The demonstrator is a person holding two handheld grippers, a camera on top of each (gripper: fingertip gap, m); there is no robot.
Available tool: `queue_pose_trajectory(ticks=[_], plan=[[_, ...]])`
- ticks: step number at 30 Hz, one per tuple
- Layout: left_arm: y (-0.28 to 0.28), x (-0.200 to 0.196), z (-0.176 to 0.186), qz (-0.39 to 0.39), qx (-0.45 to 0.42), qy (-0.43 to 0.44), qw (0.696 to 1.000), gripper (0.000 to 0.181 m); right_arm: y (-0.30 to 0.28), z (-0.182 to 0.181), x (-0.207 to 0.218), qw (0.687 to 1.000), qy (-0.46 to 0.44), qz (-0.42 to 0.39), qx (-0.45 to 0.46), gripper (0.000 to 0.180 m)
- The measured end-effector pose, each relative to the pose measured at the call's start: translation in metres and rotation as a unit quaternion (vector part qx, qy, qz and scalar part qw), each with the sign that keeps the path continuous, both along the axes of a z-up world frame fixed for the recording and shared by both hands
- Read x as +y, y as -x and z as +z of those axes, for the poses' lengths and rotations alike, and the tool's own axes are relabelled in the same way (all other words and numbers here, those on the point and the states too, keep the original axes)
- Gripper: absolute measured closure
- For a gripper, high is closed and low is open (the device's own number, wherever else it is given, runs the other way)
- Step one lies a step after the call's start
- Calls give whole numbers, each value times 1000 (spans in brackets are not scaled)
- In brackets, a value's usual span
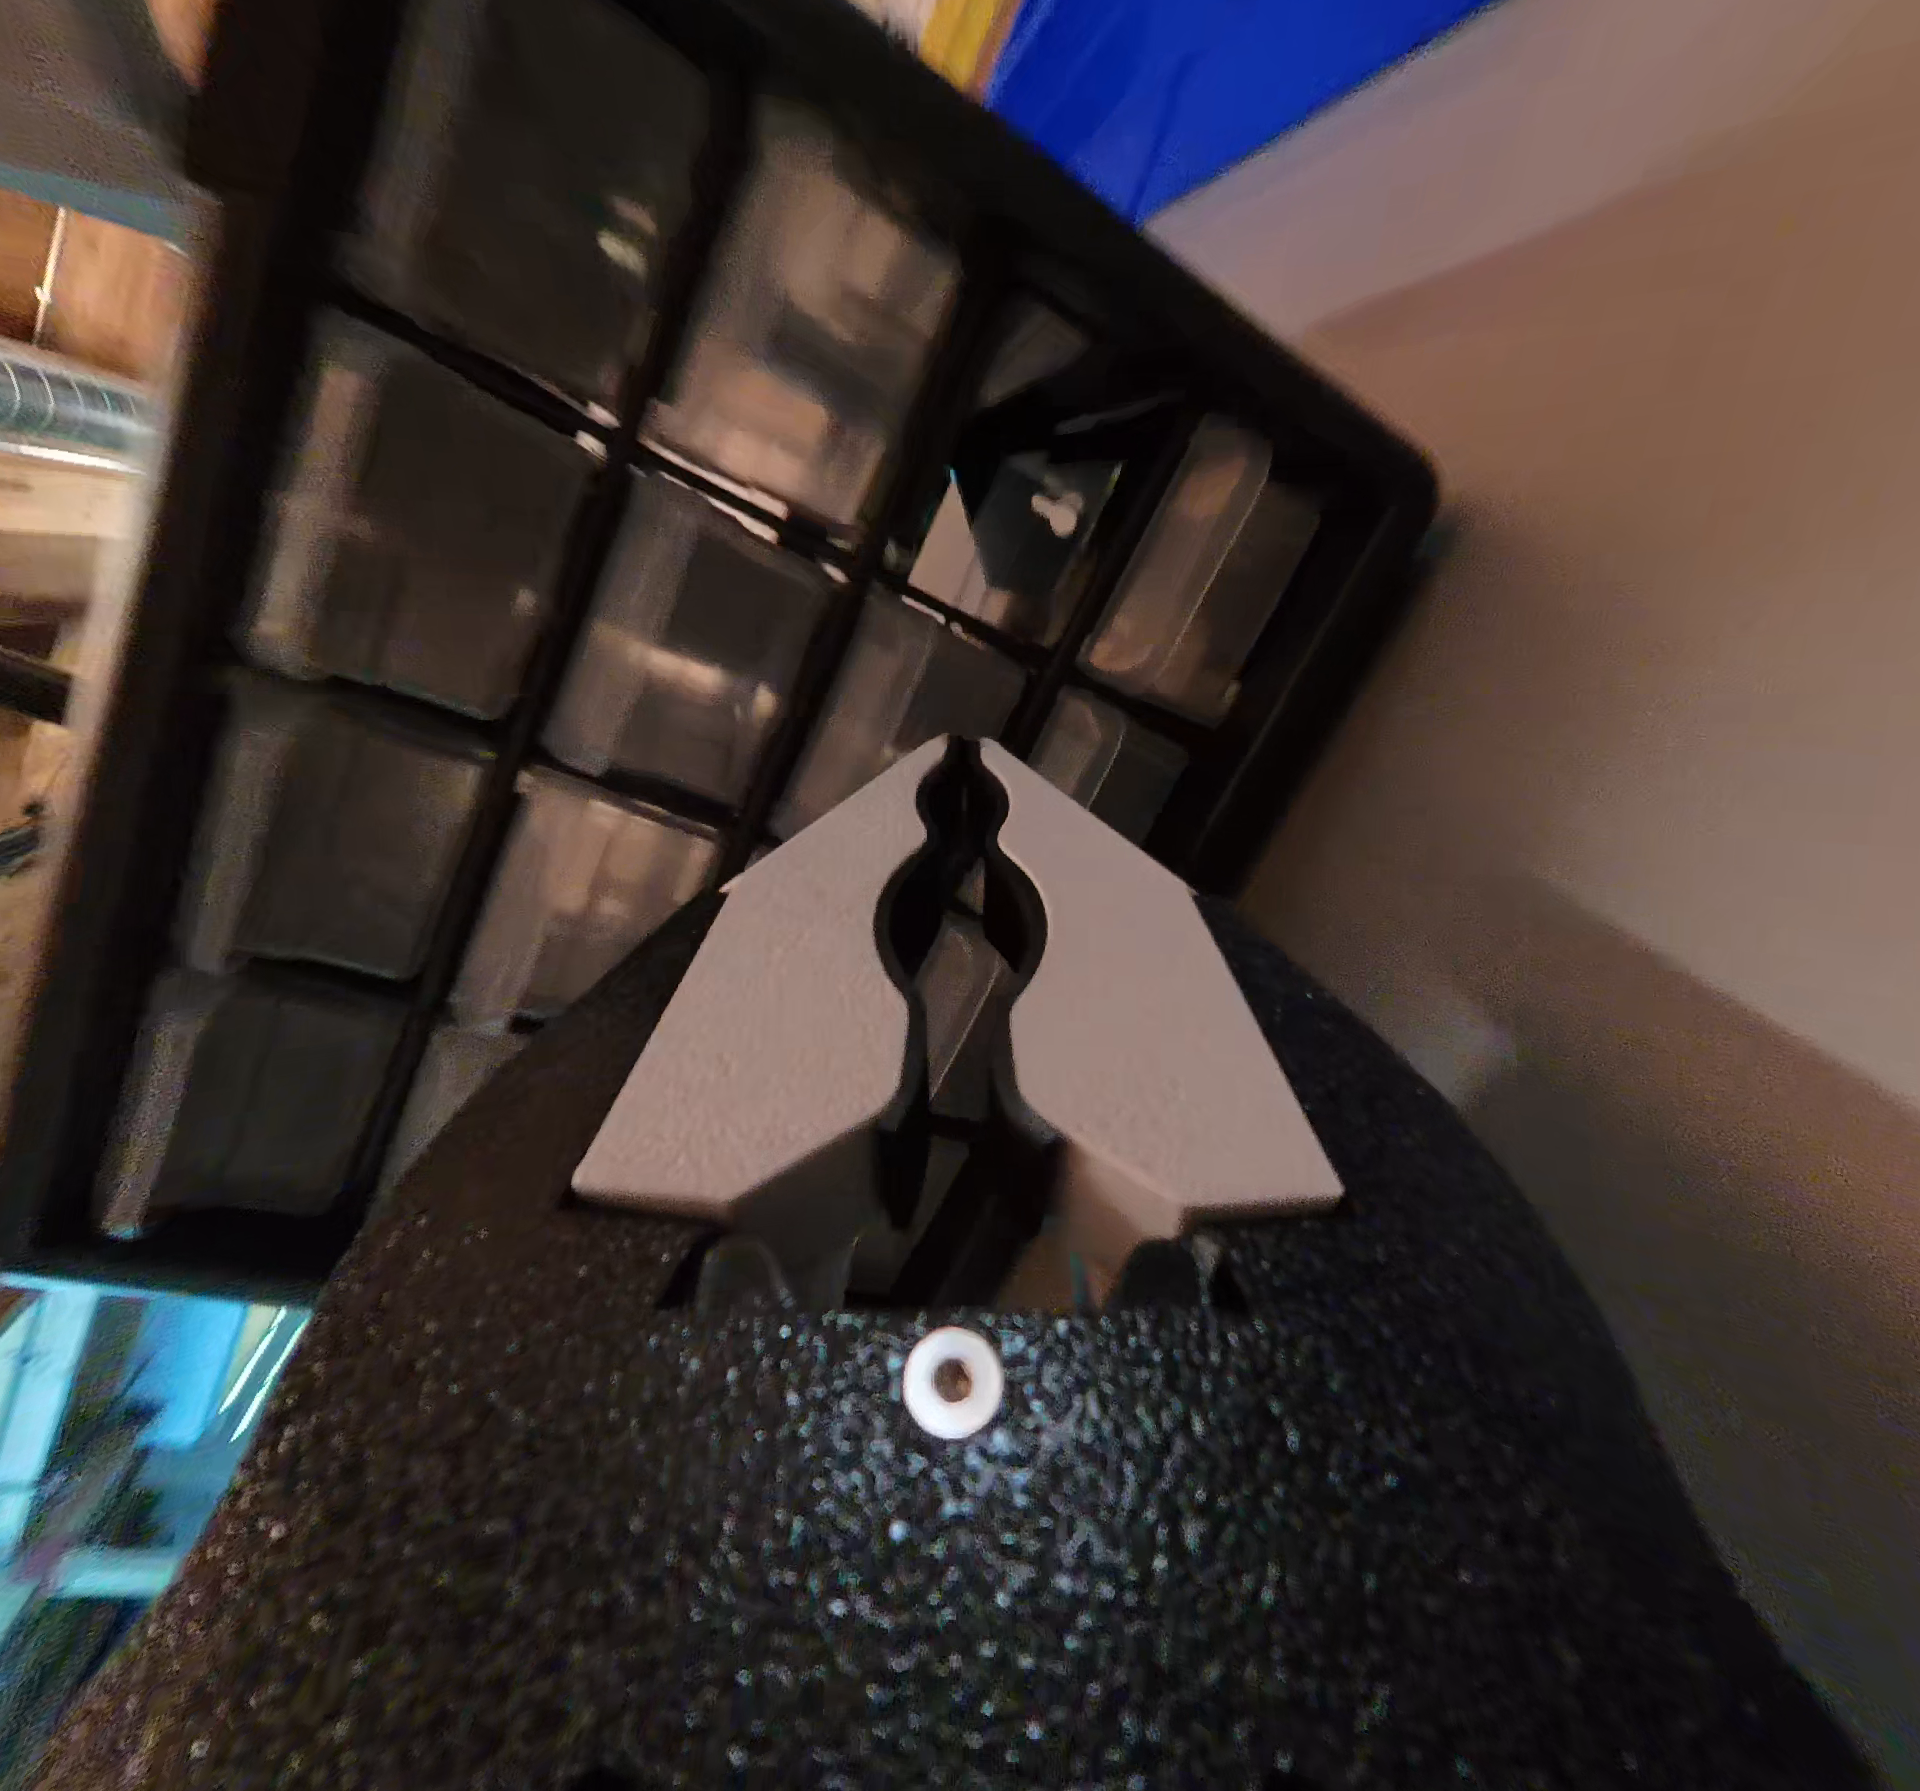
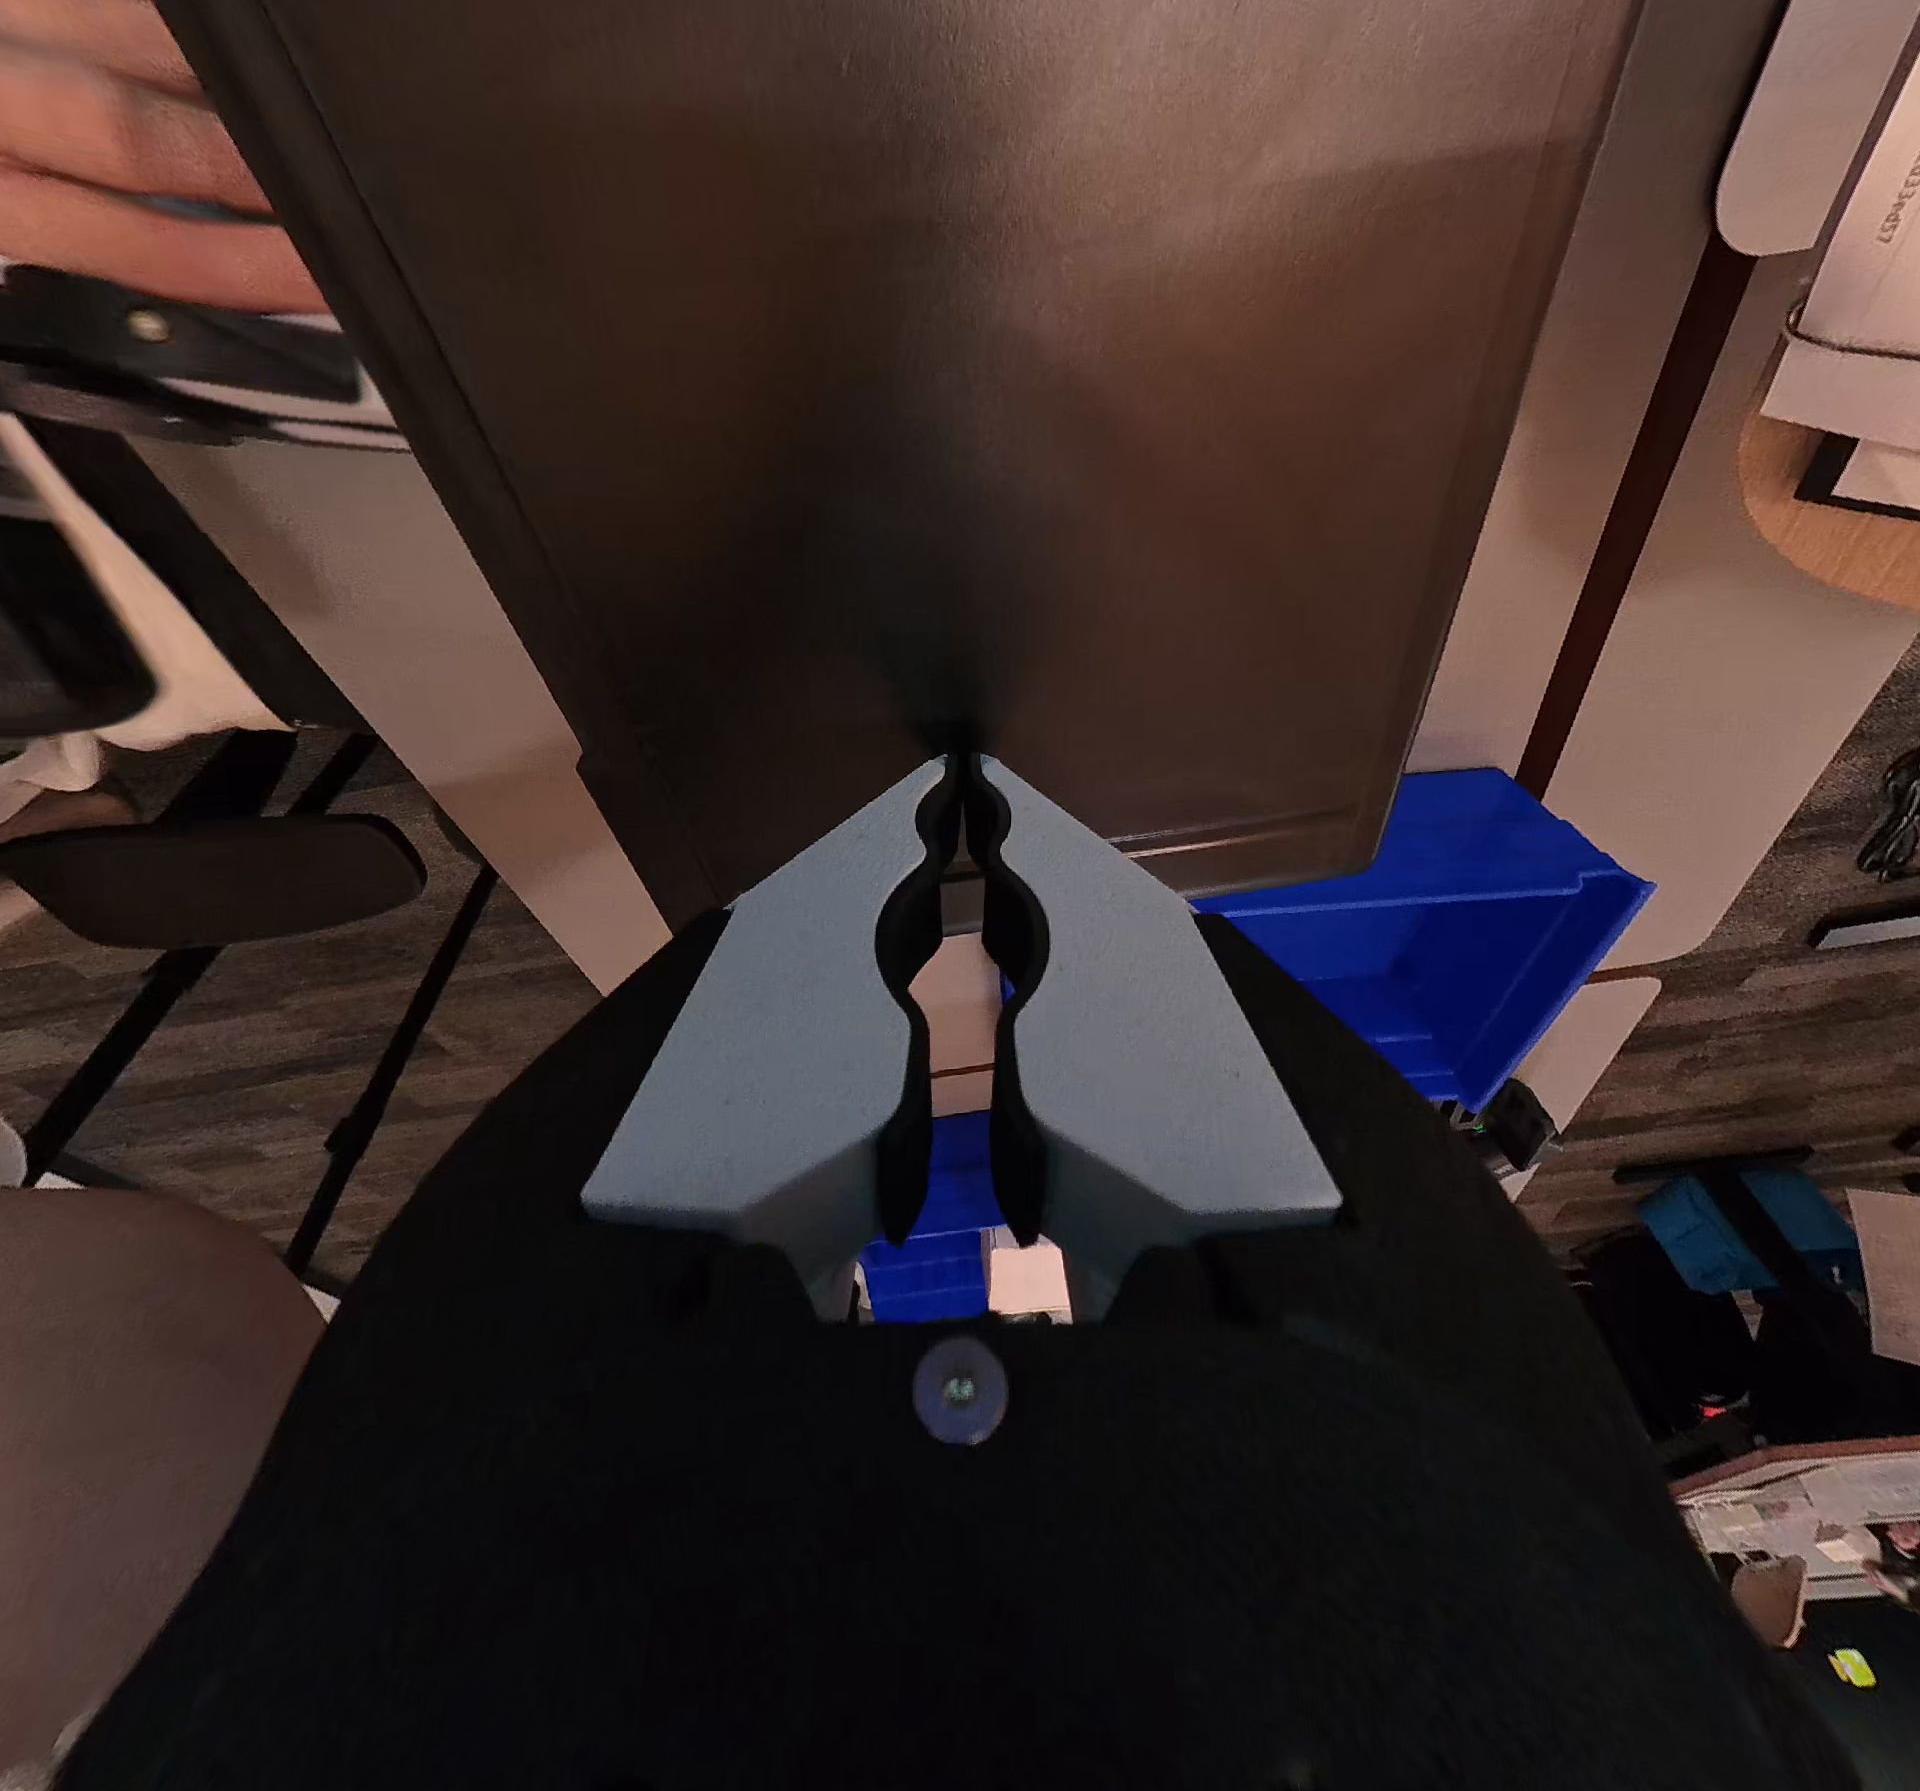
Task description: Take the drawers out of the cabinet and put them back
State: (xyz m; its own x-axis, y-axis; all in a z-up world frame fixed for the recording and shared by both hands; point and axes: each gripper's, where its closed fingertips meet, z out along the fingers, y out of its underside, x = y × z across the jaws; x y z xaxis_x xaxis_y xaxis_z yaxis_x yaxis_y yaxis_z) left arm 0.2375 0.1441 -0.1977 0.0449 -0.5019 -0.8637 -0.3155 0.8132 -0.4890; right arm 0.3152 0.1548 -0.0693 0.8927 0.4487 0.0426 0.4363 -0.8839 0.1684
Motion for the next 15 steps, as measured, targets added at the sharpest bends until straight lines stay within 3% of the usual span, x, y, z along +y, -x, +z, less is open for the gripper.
queue_pose_trajectory(ticks=[3, 6, 11, 15], plan=[[29, -16, 38, -42, -50, 63, 996, 181, 0, 0, 0, 1000, 0, 4, -3, 180], [62, 12, 102, -41, -118, 170, 977, 181, 0, 0, 0, 1000, -1, 5, 1, 180], [101, 150, 173, 51, -146, 327, 933, 181, 0, 0, 0, 1000, -3, 8, -2, 180], [112, 281, 160, 164, -69, 411, 894, 181, 0, 0, 0, 1000, -7, 9, -5, 180]])
